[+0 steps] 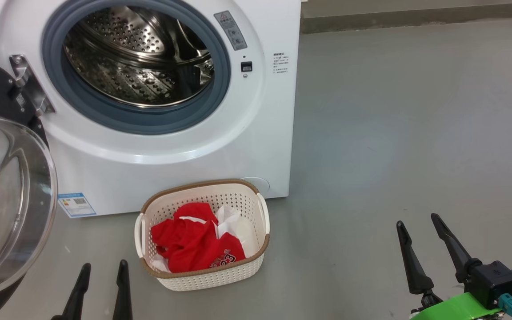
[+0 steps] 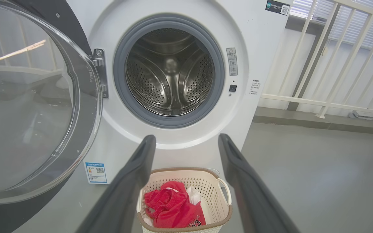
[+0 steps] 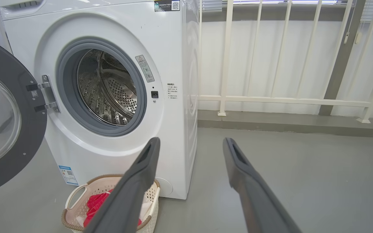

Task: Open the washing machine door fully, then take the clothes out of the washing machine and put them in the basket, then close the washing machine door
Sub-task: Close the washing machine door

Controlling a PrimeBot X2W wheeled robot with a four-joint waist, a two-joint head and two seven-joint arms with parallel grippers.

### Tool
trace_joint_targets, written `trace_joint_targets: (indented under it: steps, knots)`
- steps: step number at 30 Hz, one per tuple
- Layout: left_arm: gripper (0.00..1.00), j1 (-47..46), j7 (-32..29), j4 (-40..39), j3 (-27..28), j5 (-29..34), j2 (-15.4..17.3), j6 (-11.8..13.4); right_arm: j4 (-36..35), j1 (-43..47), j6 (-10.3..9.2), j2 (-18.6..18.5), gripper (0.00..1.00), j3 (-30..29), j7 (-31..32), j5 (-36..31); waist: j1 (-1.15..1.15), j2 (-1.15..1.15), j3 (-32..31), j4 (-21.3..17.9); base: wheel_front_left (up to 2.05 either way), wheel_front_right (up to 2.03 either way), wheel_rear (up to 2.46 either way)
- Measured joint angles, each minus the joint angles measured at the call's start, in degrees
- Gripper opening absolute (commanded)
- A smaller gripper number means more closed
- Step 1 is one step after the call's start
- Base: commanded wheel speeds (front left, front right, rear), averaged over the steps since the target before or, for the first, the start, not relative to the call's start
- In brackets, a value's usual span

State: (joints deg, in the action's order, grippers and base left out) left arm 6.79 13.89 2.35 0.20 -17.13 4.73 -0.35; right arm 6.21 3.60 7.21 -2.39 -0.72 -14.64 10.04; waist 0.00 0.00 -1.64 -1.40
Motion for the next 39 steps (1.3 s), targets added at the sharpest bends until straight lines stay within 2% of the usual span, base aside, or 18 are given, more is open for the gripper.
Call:
trace_joint_targets:
  steps: [7, 15, 39]
  knots:
    - [1.00, 0.0, 0.0, -0.8, -0.2, 0.6, 0.2, 1.0, 0.0, 0.0, 0.00, 0.0, 1.00, 0.0, 0.0, 0.0, 0.00, 0.00, 0.1, 1.3, 0.00, 0.00, 0.00]
    - [1.00, 0.0, 0.0, -2.5, -0.7, 1.5, 0.3, 2.2, -0.3, 0.0, 0.00, 0.0, 1.00, 0.1, 0.0, -0.5, 0.00, 0.00, 0.2, 4.6, 0.00, 0.00, 0.00]
    - [1.00, 0.0, -0.6, -6.6, -0.7, 2.0, 0.7, 4.9, -1.8, 0.0, 0.00, 0.0, 1.00, 2.0, 0.0, -1.5, 0.00, 0.00, -0.6, 19.9, 0.00, 0.00, 0.00]
